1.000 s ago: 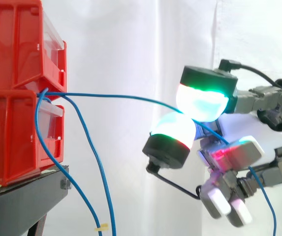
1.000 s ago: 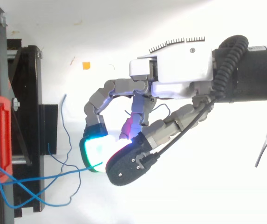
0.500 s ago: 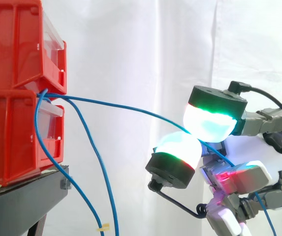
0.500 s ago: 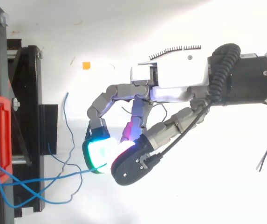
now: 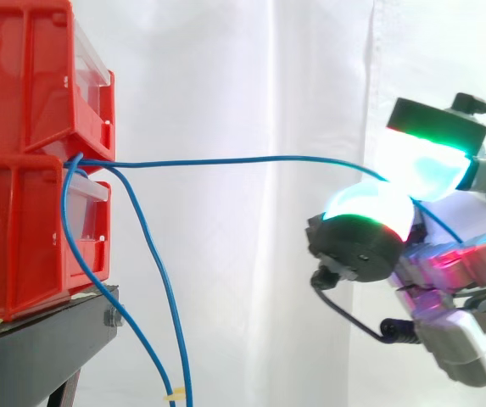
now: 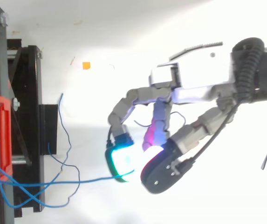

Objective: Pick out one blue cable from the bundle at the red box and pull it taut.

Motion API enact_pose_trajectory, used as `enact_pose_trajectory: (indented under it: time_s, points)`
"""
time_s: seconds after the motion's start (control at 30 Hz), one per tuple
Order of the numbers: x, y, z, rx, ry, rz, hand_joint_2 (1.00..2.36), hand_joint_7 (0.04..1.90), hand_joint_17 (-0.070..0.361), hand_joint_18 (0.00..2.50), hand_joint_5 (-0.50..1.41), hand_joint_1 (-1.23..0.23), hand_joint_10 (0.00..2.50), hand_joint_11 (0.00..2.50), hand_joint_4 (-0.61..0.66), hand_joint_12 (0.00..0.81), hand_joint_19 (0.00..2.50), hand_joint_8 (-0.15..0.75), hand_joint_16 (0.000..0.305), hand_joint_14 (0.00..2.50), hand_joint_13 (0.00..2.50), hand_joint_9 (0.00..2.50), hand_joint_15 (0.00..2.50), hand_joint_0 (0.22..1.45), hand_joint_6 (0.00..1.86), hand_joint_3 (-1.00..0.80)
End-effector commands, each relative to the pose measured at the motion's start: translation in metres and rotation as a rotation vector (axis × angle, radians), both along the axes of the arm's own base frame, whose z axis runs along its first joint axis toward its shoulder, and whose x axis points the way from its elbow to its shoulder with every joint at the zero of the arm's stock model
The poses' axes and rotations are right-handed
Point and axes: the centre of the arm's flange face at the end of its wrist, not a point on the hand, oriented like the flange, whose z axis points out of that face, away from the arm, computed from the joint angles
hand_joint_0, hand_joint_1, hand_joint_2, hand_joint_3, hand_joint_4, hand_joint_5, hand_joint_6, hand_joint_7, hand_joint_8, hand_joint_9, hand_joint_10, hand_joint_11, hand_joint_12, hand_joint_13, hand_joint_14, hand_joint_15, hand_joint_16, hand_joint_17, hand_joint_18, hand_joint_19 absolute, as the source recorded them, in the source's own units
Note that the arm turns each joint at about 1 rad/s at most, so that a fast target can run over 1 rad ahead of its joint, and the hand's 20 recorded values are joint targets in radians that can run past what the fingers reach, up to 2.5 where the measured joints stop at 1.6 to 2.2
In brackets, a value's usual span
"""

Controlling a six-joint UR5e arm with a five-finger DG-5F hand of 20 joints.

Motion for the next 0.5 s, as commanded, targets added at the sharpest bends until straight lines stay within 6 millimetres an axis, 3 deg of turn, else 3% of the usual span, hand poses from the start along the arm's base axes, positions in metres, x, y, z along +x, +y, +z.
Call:
enact_pose_trajectory:
  time_s: [0.0,0.47]
  points:
    - [-0.0187,-0.0061,-0.007,0.004,-0.002,-0.05,1.01,1.12,0.118,1.08,-0.05,-0.81,0.02,0.67,-0.19,0.355,0.38,0.344,0.053,0.01,1.08,1.43,0.44,0.61,0.87,-0.04]
    - [-0.0176,-0.0017,-0.0076,0.012,-0.007,-0.053,1.01,1.12,0.117,1.06,-0.05,-0.81,0.02,0.69,-0.18,0.352,0.39,0.338,0.052,0.01,1.06,1.41,0.44,0.61,0.87,-0.06]
